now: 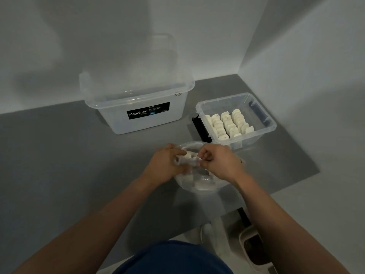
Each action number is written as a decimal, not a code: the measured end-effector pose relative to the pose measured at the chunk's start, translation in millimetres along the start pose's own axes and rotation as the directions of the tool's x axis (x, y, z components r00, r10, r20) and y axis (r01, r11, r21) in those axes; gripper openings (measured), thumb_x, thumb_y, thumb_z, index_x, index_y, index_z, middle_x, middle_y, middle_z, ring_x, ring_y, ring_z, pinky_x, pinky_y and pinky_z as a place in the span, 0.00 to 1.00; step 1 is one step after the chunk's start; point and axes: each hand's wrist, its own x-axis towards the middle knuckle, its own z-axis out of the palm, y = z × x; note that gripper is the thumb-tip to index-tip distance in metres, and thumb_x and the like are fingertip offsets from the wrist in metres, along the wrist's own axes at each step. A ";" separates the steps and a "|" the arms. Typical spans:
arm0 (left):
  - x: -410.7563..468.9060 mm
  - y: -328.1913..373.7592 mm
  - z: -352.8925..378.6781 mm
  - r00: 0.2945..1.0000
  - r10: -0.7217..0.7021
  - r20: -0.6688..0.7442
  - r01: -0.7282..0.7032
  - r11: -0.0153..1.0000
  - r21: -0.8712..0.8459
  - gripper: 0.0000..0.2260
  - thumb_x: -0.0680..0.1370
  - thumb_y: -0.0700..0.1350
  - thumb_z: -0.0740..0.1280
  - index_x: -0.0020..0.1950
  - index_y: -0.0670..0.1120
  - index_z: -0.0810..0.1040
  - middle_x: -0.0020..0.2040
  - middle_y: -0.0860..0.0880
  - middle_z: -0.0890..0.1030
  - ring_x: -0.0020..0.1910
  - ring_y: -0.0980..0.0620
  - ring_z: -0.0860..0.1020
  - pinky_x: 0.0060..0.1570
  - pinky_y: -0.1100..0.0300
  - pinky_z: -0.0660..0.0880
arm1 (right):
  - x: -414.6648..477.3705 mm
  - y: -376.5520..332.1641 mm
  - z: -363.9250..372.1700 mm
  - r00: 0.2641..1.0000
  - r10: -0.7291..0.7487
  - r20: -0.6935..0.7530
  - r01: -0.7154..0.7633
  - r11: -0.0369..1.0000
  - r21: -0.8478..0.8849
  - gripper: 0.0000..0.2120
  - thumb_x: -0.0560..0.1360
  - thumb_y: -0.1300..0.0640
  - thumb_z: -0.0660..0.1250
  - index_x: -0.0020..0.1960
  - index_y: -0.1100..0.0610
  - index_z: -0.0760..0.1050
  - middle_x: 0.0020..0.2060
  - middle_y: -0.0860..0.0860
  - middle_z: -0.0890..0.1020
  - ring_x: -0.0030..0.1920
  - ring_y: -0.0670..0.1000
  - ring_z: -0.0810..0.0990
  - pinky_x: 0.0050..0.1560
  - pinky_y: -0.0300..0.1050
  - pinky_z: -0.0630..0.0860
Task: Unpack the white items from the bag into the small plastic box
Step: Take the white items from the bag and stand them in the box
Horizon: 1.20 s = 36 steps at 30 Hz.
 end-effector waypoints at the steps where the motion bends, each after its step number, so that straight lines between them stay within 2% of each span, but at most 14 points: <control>1: 2.5 -0.1 -2.7 1.000 0.010 0.009 -0.009 1.000 -0.016 0.23 0.66 0.54 0.80 0.59 0.50 0.83 0.56 0.51 0.79 0.52 0.53 0.79 0.52 0.63 0.73 | -0.2 -2.2 -3.3 1.000 0.010 -0.027 -0.009 0.999 0.040 0.08 0.71 0.54 0.78 0.42 0.46 0.79 0.38 0.44 0.83 0.41 0.43 0.82 0.45 0.43 0.80; 3: 6.0 -1.5 -7.0 0.998 0.058 0.012 -0.058 0.997 -0.045 0.19 0.66 0.53 0.80 0.56 0.53 0.85 0.49 0.54 0.79 0.49 0.57 0.77 0.49 0.63 0.73 | 0.6 -4.4 -7.8 0.997 0.043 -0.067 -0.036 0.993 0.115 0.08 0.71 0.55 0.78 0.43 0.47 0.80 0.38 0.45 0.85 0.41 0.44 0.83 0.47 0.46 0.82; 4: 6.6 -1.7 -9.3 0.997 0.081 0.009 -0.081 0.995 -0.054 0.16 0.67 0.53 0.79 0.54 0.53 0.85 0.47 0.55 0.78 0.47 0.58 0.76 0.46 0.67 0.71 | 0.7 -3.3 -9.0 0.995 0.059 -0.078 -0.046 0.986 0.162 0.07 0.71 0.56 0.78 0.44 0.47 0.81 0.39 0.46 0.85 0.41 0.45 0.84 0.49 0.49 0.82; 7: 7.9 -3.7 -13.1 0.998 0.068 -0.005 -0.068 0.996 -0.057 0.09 0.71 0.51 0.77 0.49 0.51 0.87 0.48 0.52 0.77 0.46 0.57 0.75 0.42 0.78 0.63 | -3.1 -0.4 -7.7 0.996 0.070 -0.054 -0.048 0.943 0.328 0.06 0.72 0.57 0.77 0.46 0.49 0.83 0.39 0.48 0.87 0.43 0.48 0.86 0.53 0.56 0.83; 10: 7.7 -5.7 -14.4 0.999 0.032 0.007 -0.031 0.996 -0.086 0.07 0.72 0.50 0.76 0.48 0.51 0.87 0.50 0.49 0.78 0.46 0.56 0.75 0.41 0.79 0.63 | -7.9 -2.4 -2.9 0.996 0.059 -0.073 -0.025 0.915 0.402 0.05 0.74 0.58 0.75 0.48 0.49 0.84 0.39 0.50 0.87 0.44 0.51 0.87 0.54 0.58 0.82; 12: 6.1 -6.2 -15.9 0.999 0.043 0.024 -0.040 0.994 -0.104 0.08 0.71 0.50 0.77 0.48 0.52 0.87 0.49 0.49 0.78 0.45 0.57 0.75 0.40 0.79 0.63 | -10.4 -7.3 -3.0 0.993 0.040 -0.107 0.007 0.914 0.405 0.05 0.75 0.59 0.74 0.50 0.52 0.84 0.38 0.50 0.87 0.43 0.50 0.87 0.54 0.56 0.83; 16: 6.9 -7.0 -15.7 0.997 0.055 0.047 -0.050 0.994 -0.099 0.08 0.70 0.49 0.78 0.48 0.51 0.87 0.44 0.53 0.76 0.40 0.63 0.73 0.39 0.79 0.64 | -10.8 -21.4 -12.6 0.985 -0.035 -0.167 0.079 0.961 0.264 0.04 0.76 0.57 0.73 0.51 0.51 0.85 0.42 0.44 0.87 0.45 0.42 0.85 0.53 0.44 0.82; 21: 11.0 -6.5 -13.5 0.998 0.039 0.040 -0.035 0.996 -0.088 0.07 0.70 0.53 0.77 0.45 0.52 0.86 0.47 0.52 0.77 0.42 0.60 0.74 0.38 0.77 0.64 | -6.3 -33.0 -23.5 0.955 -0.236 -0.179 0.235 0.972 -0.028 0.06 0.77 0.58 0.72 0.52 0.52 0.86 0.45 0.44 0.85 0.45 0.42 0.82 0.49 0.32 0.76; 26: 8.5 -5.4 -16.3 0.998 0.033 0.059 -0.027 0.994 -0.106 0.07 0.71 0.51 0.77 0.46 0.51 0.87 0.48 0.54 0.76 0.43 0.60 0.74 0.41 0.79 0.64 | -1.6 -33.0 -20.8 0.936 -0.310 -0.168 0.292 0.948 -0.125 0.05 0.77 0.57 0.72 0.50 0.52 0.85 0.43 0.45 0.83 0.42 0.43 0.80 0.47 0.37 0.76; 31: 7.0 -7.2 -14.5 0.998 0.026 0.058 -0.016 0.985 -0.170 0.06 0.70 0.48 0.78 0.46 0.50 0.88 0.44 0.59 0.76 0.41 0.64 0.76 0.40 0.78 0.67 | -0.9 -30.0 -22.2 0.957 -0.243 -0.157 0.230 0.968 -0.100 0.06 0.77 0.54 0.72 0.53 0.52 0.84 0.45 0.45 0.82 0.44 0.43 0.80 0.49 0.39 0.77; 34: 10.6 -9.9 -10.8 0.998 0.026 0.053 -0.019 0.993 -0.119 0.14 0.69 0.51 0.79 0.53 0.53 0.86 0.49 0.54 0.78 0.45 0.60 0.77 0.43 0.73 0.70 | -3.2 -29.1 -27.2 0.955 -0.268 -0.130 0.251 0.959 -0.134 0.05 0.78 0.56 0.71 0.52 0.53 0.85 0.44 0.45 0.82 0.42 0.43 0.79 0.47 0.37 0.75; 36: 14.3 -9.6 -9.7 1.000 0.003 0.027 -0.001 0.995 -0.097 0.18 0.68 0.53 0.79 0.57 0.54 0.84 0.52 0.53 0.79 0.48 0.56 0.79 0.45 0.70 0.71 | -4.0 -28.6 -39.3 0.941 -0.296 -0.167 0.277 0.952 -0.128 0.05 0.78 0.57 0.71 0.51 0.54 0.85 0.44 0.45 0.84 0.43 0.43 0.80 0.48 0.36 0.75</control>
